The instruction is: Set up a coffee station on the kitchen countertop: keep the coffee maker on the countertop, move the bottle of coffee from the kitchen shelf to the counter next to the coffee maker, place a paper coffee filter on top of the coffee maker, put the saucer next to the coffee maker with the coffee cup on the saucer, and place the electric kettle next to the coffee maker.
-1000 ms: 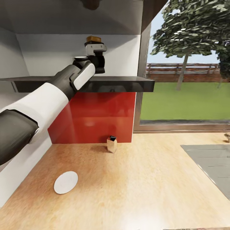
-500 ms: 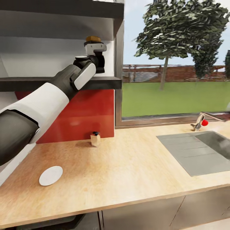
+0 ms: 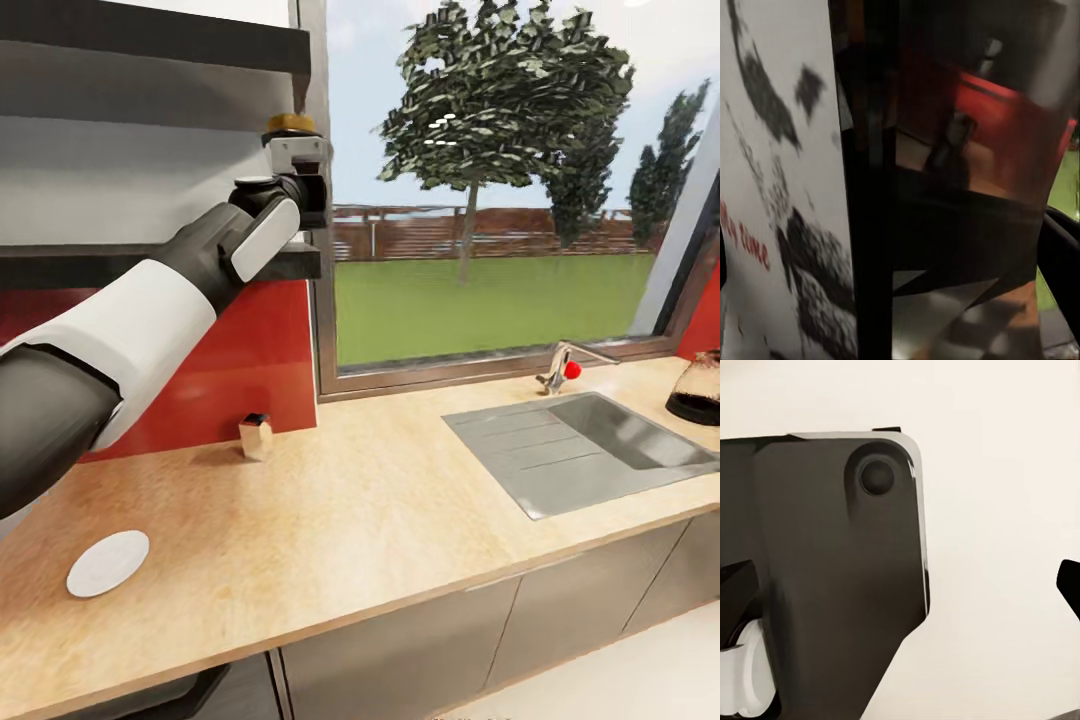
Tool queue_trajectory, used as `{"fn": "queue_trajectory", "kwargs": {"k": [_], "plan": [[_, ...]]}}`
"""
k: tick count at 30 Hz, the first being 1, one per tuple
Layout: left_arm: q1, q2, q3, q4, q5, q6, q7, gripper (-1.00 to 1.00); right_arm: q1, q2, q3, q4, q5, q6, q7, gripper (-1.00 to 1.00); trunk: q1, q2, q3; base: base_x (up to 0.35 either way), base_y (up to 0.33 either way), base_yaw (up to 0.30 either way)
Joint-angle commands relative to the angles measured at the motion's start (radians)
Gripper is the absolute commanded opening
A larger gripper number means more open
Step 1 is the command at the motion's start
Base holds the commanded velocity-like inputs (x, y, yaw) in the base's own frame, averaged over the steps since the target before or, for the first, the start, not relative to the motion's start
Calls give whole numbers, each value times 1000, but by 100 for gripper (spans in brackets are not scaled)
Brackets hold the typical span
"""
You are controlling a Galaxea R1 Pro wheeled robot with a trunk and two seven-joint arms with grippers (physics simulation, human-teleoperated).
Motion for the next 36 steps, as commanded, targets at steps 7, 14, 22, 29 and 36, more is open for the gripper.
{"fn": "queue_trajectory", "kwargs": {"k": [7, 14, 22, 29, 36], "plan": [[-1, 3, -6, -2, 7, 2, 8, -100, -1, 0, -8, 1, 0, -4, 0, 100, 1, -2, 2, 0, 0, -248], [-1, -1, -7, -4, 10, 3, 8, -100, -1, 1, -8, 1, 0, -4, 0, 100, 1, -2, 6, 0, 0, -248], [38, -29, -10, -60, 20, 1, 4, -100, -1, 2, -8, 0, 0, -4, 0, 100, 1, -2, 10, 0, 0, -248], [199, -54, -12, -140, 22, -2, -5, -100, -1, 5, -8, -2, -1, -4, 0, 100, 1, -2, 14, 0, 0, -248], [353, -49, -18, -335, 13, 4, -4, -100, -1, 5, -9, -3, -3, -4, 0, 100, 1, -2, 18, 0, 0, -248]]}}
